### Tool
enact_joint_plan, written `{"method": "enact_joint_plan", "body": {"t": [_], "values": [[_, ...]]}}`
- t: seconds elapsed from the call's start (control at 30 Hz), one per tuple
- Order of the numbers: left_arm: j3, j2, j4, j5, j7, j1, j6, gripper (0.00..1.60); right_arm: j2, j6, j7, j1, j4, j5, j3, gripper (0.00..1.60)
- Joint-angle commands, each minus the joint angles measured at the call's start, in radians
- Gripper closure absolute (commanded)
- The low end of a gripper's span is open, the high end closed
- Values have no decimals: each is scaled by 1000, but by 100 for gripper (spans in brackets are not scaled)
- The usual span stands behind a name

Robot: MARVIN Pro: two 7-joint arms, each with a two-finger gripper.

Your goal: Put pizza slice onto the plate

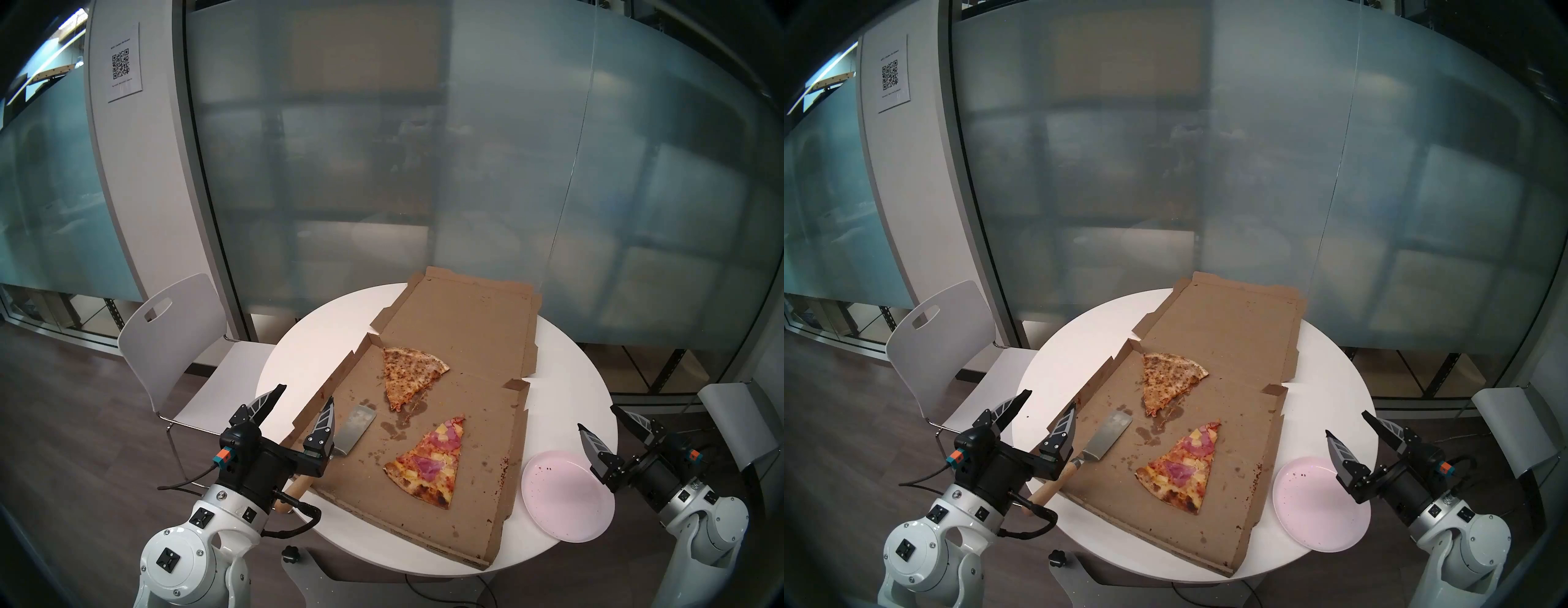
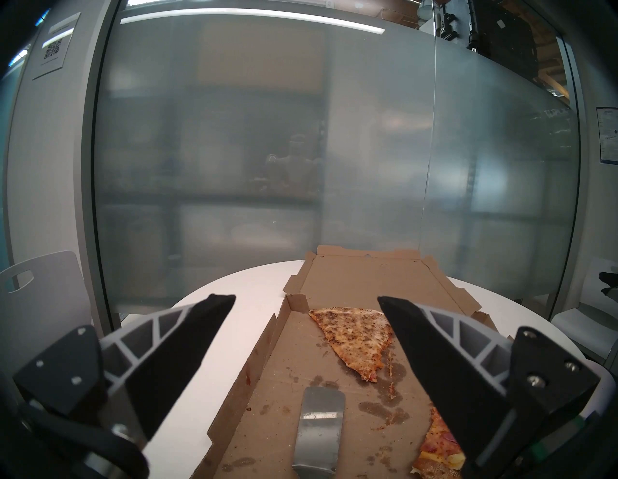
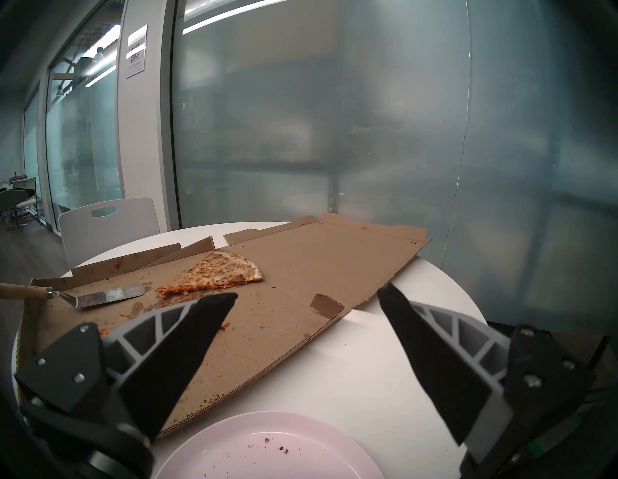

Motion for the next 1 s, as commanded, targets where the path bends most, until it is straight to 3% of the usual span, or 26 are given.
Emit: {"method": "enact_joint_plan", "body": {"t": [0.0, 0.2, 0.43, 0.87, 0.97], "values": [[-43, 67, -61, -22, -70, 20, 78, 0, -1, 0, -1, 6, -14, 4, -2, 0], [-116, 122, -108, -44, -147, 27, 172, 0, -2, 0, 1, 7, -14, 3, -1, 0], [-176, 196, -105, -8, -236, 73, 179, 0, -3, 1, 3, 8, -14, 2, 0, 0], [-183, 259, -13, 75, -300, 46, 168, 0, -6, 2, 5, 11, -15, 0, 2, 0], [-168, 285, 7, 99, -320, 11, 206, 0, -6, 2, 6, 11, -14, -1, 2, 0]]}}
